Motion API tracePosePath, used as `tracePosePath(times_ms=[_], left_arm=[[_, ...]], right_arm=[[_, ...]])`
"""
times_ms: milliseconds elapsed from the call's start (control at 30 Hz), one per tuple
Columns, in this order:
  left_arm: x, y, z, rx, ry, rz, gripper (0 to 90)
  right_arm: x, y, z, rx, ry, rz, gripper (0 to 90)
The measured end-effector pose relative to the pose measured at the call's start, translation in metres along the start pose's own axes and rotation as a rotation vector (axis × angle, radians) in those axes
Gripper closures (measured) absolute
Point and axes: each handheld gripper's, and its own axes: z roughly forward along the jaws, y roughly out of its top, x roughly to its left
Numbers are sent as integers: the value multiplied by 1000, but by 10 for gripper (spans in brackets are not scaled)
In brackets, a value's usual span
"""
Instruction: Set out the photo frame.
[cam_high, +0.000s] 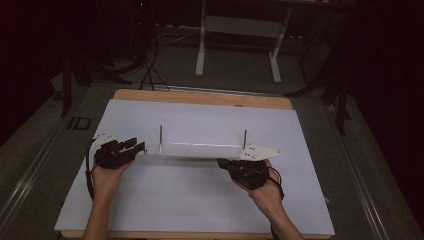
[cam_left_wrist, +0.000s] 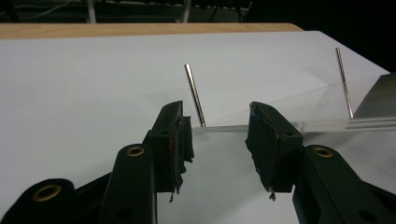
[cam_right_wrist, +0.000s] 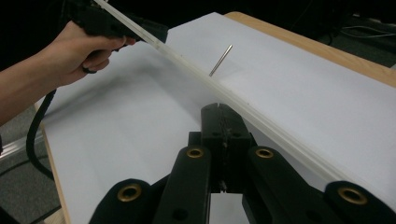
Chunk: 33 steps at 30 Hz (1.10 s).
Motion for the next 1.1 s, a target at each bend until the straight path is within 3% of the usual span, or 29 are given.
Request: tracePosePath(times_ms=[233, 433, 800, 967, 1100], left_arm=[[-10, 7, -8, -22, -8, 75, 558], [-11, 9, -12, -23, -35, 97, 564], [-17, 10, -9, -9, -38, 148, 564], [-22, 13, -9, -15, -71, 167, 565], [-29, 17, -7, -13, -71, 195, 550]], right_arm=[[-4, 5, -2, -20, -13, 6, 900], [-8, 10, -2, -32, -21, 6, 900], [-13, 20, -1, -43, -38, 2, 900], [-14, 21, -1, -45, -40, 3, 900], [-15, 22, -1, -48, -43, 5, 900]])
